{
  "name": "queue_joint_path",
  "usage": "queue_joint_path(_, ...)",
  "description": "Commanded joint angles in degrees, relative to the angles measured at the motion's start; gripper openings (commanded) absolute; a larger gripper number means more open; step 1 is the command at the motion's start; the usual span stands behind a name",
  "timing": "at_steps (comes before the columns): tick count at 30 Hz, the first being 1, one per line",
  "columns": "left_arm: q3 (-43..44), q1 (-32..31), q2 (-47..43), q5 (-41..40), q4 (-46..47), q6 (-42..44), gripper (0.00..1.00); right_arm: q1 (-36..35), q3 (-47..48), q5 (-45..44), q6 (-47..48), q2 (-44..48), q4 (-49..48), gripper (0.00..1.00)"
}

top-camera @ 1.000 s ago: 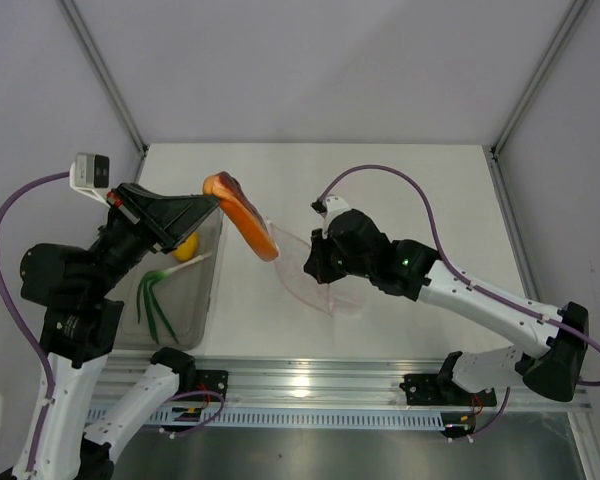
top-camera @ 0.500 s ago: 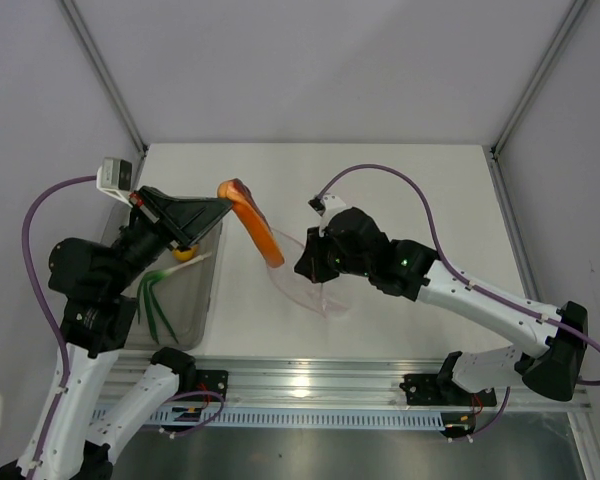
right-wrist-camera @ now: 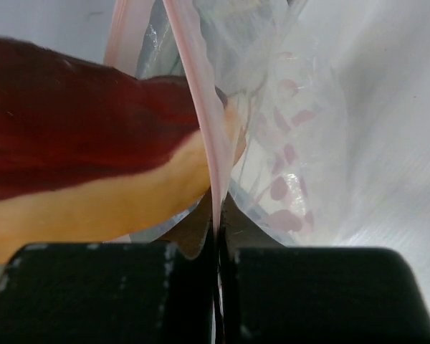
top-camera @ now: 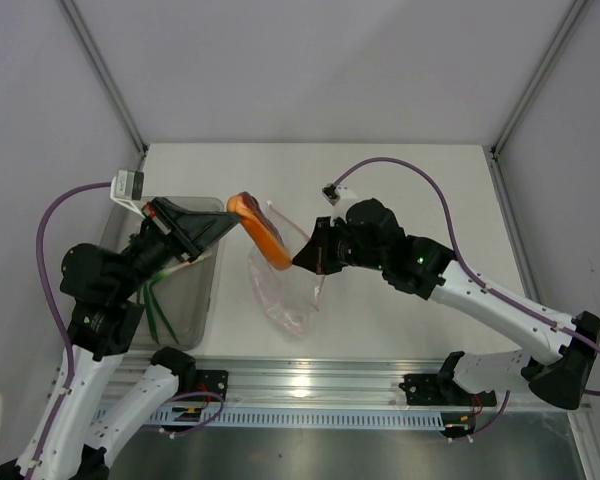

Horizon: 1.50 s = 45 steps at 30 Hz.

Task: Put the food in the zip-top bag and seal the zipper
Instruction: Place the fake food in the zipper food storage bag.

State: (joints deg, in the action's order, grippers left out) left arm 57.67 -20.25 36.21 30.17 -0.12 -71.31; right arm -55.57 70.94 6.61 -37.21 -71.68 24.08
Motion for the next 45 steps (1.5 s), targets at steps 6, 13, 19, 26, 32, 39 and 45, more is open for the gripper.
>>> queue_joint_path(6, 1.3, -6.5, -0.9, -4.2, -8.6, 11.4, 0.01, 1.0, 1.5, 2.3, -2.5, 1.9, -3.6, 0.0)
queue_joint_path(13, 4.0, -15.7, 3.6, -13.2, -17.3, 16.4, 0.01, 1.0, 2.5, 2.9, -1.8, 0.9, -2.8, 0.0)
queue_joint_path(19, 3.2, -21.1, 5.0, -18.8, -17.5, 17.2, 0.01, 1.0, 3.9, 0.5, -0.6, 1.9, -1.1, 0.0)
queue_joint_path(26, 3.8, -28.1, 7.2, -25.9, -19.4, 17.7, 0.01, 1.4, 4.6, -1.0, 0.1, 2.8, 0.1, 0.0)
queue_joint_path(32, 6.8, -33.4, 9.7, -32.7, -24.1, 20.1, 0.01, 1.9, 5.0, -1.1, 0.7, 3.5, 0.9, 0.0)
queue_joint_path(39, 8.0, -34.2, 7.2, -35.4, -25.6, 23.1, 0.65, 2.0, 4.5, -2.0, 1.3, 5.0, 2.3, 0.0)
queue_joint_path(45, 9.4, -34.2, 6.5, -38.8, -29.8, 23.8, 0.7, 2.0, 3.7, -1.3, 1.0, 5.7, 1.8, 0.0)
